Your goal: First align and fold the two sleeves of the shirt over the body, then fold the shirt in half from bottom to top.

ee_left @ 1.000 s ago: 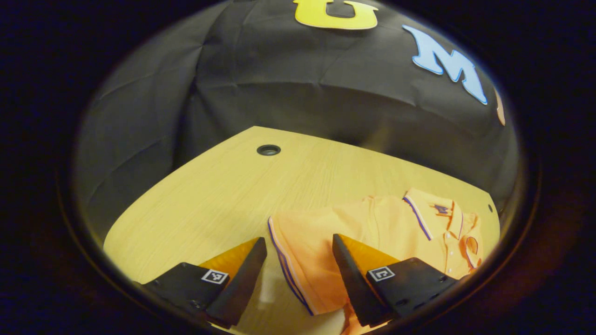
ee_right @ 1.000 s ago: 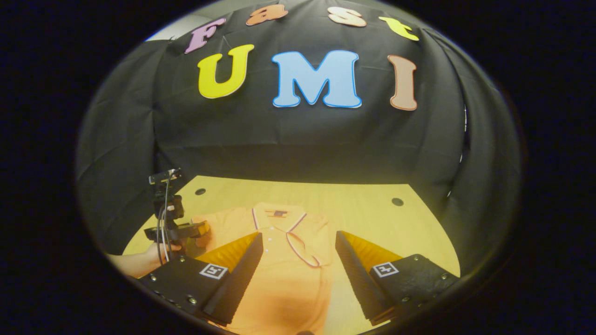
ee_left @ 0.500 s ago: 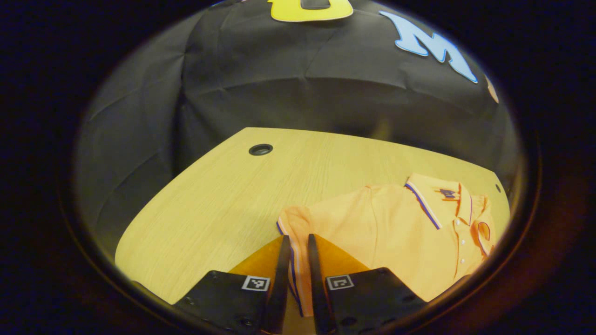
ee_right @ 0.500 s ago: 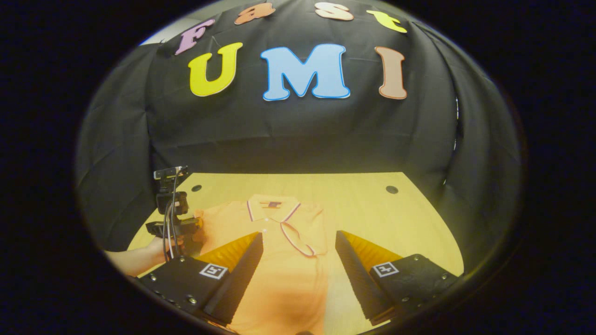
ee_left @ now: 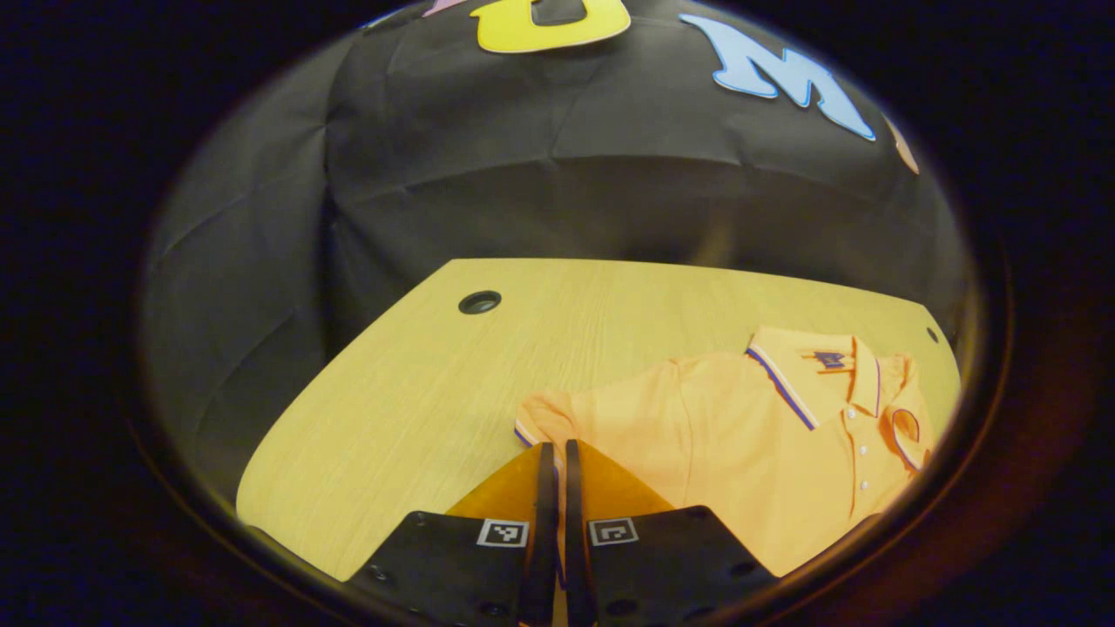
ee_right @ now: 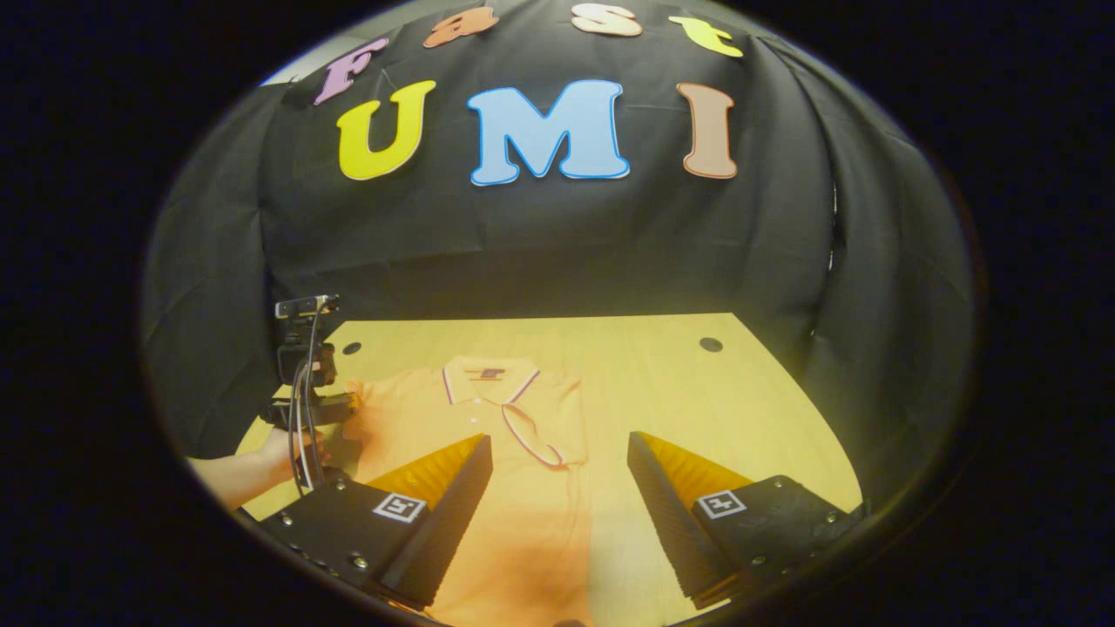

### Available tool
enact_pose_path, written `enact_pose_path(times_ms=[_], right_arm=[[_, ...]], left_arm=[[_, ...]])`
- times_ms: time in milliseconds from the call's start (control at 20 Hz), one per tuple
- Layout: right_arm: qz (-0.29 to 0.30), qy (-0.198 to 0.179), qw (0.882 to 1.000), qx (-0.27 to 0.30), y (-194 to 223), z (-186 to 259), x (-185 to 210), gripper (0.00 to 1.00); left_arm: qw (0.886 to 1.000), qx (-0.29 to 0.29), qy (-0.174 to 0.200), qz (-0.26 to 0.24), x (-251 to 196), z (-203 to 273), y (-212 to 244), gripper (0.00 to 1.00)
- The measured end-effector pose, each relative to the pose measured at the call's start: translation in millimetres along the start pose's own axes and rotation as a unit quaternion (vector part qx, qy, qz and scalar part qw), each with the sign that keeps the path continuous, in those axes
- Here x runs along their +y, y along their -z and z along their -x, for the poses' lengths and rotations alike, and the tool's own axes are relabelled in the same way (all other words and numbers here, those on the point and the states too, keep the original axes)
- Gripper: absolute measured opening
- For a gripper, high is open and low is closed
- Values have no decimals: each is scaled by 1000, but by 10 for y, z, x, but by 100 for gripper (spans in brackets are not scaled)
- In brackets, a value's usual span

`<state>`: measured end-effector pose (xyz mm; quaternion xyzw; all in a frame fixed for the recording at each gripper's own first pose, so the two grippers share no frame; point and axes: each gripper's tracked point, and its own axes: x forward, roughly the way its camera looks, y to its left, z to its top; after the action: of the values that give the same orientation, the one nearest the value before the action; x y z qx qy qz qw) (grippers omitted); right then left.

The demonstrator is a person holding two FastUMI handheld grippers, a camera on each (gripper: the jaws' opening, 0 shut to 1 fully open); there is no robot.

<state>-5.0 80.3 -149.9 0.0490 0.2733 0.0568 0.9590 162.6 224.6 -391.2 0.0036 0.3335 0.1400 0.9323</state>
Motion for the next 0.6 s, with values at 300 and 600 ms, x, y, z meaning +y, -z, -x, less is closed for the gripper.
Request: enact_pose_path(times_ms=[300,600], right_arm=[[-4,1,1000,-1,34,6,-31,97],[-7,2,1000,4,84,-38,-38,97]], left_arm=[[998,-36,41,-20,-451,262,-336,12],[993,-45,82,-71,-904,364,-350,11]])
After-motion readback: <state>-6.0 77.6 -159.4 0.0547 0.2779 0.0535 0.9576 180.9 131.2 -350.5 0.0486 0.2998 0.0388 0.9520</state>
